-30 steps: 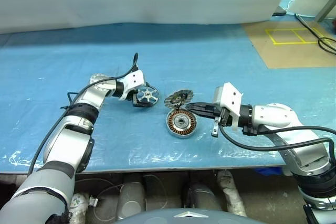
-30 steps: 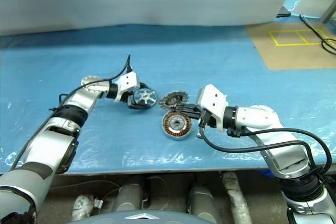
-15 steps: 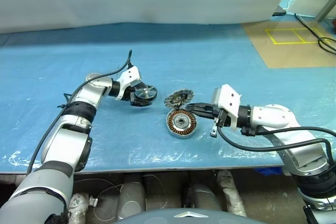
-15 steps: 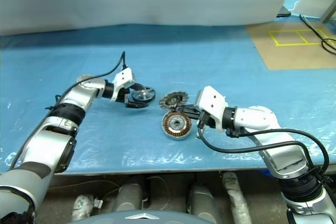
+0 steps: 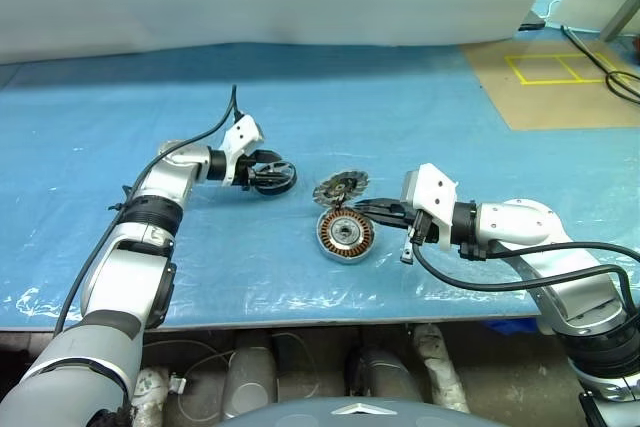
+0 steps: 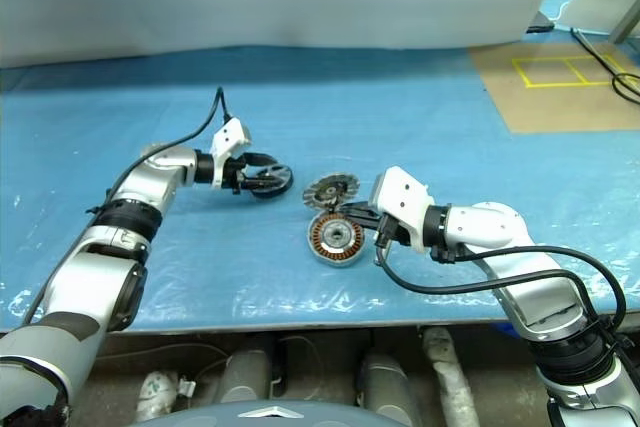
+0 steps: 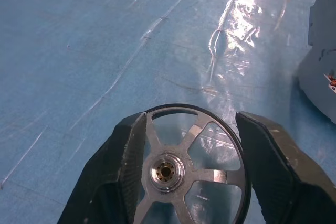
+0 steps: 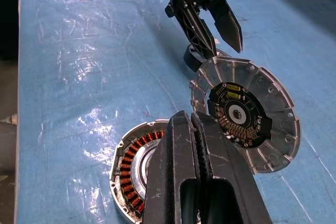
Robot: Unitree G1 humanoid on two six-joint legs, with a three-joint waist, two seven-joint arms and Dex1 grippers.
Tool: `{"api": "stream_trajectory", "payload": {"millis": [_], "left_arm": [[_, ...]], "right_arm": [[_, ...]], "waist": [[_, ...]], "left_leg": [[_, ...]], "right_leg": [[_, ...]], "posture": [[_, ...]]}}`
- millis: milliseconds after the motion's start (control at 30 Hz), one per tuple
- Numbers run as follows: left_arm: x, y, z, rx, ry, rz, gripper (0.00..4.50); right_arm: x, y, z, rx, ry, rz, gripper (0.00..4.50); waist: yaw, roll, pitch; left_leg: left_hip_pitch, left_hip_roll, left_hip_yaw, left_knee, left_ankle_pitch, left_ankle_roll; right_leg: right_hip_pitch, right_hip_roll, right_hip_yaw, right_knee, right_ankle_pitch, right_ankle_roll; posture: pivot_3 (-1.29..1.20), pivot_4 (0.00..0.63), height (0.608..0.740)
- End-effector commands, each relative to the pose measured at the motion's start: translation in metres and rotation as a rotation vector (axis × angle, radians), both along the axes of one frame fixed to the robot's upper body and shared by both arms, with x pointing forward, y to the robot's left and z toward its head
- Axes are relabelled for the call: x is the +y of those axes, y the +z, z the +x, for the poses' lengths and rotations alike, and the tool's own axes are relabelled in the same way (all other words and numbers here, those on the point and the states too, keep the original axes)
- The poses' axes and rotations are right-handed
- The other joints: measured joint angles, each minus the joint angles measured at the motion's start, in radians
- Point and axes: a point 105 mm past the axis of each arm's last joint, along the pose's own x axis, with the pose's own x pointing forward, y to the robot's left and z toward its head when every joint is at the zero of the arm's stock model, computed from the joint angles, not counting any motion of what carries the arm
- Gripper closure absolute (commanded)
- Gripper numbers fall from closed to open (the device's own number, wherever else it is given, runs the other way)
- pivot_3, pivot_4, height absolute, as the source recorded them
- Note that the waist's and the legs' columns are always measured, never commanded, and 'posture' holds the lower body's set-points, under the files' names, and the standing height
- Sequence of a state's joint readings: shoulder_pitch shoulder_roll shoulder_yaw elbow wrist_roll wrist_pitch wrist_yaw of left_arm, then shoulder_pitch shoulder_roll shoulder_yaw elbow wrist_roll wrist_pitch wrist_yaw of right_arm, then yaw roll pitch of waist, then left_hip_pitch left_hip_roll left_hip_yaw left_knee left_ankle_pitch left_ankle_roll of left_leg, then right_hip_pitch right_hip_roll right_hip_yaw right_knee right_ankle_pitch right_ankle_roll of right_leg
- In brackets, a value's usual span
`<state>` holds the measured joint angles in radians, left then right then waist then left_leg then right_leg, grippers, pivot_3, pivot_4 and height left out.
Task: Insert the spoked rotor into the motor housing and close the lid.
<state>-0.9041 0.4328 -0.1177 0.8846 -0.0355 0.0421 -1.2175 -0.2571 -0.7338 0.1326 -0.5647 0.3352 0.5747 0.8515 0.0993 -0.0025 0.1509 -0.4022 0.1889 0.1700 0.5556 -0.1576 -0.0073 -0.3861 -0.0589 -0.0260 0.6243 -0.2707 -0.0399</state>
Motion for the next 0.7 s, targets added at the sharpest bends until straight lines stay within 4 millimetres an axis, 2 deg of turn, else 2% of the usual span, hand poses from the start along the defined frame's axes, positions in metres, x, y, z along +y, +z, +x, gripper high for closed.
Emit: {"api": "stream_trajectory", "payload": {"millis": [33, 300, 567, 700], "left_arm": [[0.006, 0.004, 0.000, -0.009, -0.002, 0.054, 1.63], [0.007, -0.008, 0.007, 0.009, 0.062, 0.132, 1.63], [0.005, -0.010, 0.008, 0.025, 0.072, 0.134, 1.63], [0.012, -0.021, 0.007, 0.049, 0.093, 0.211, 1.63]], "right_arm": [[0.004, 0.006, -0.002, -0.032, 0.026, 0.001, 4.50], [0.003, 0.004, -0.001, -0.032, 0.019, -0.005, 4.50], [0.001, 0.003, 0.000, -0.036, 0.006, -0.012, 4.50], [0.002, 0.003, 0.000, -0.040, 0.002, -0.015, 4.50]], "waist": [[0.000, 0.000, 0.000], [0.002, 0.000, 0.000], [-0.001, 0.000, 0.001], [-0.001, 0.000, 0.001]], "left_leg": [[0.000, 0.000, 0.000, 0.000, 0.000, 0.000], [0.000, 0.000, 0.000, 0.000, 0.000, 0.000], [0.001, 0.000, 0.000, 0.000, 0.000, 0.000], [0.001, 0.000, 0.000, 0.000, 0.000, 0.000]], "right_leg": [[0.000, 0.000, 0.000, 0.000, 0.000, 0.000], [0.000, 0.000, 0.000, 0.000, 0.000, 0.000], [0.001, 0.000, 0.000, 0.000, 0.000, 0.000], [0.001, 0.000, 0.000, 0.000, 0.000, 0.000]], "posture": [[0.00, 0.150, 0.740], [0.00, 0.150, 0.740], [0.00, 0.150, 0.740], [0.00, 0.150, 0.740]]}}
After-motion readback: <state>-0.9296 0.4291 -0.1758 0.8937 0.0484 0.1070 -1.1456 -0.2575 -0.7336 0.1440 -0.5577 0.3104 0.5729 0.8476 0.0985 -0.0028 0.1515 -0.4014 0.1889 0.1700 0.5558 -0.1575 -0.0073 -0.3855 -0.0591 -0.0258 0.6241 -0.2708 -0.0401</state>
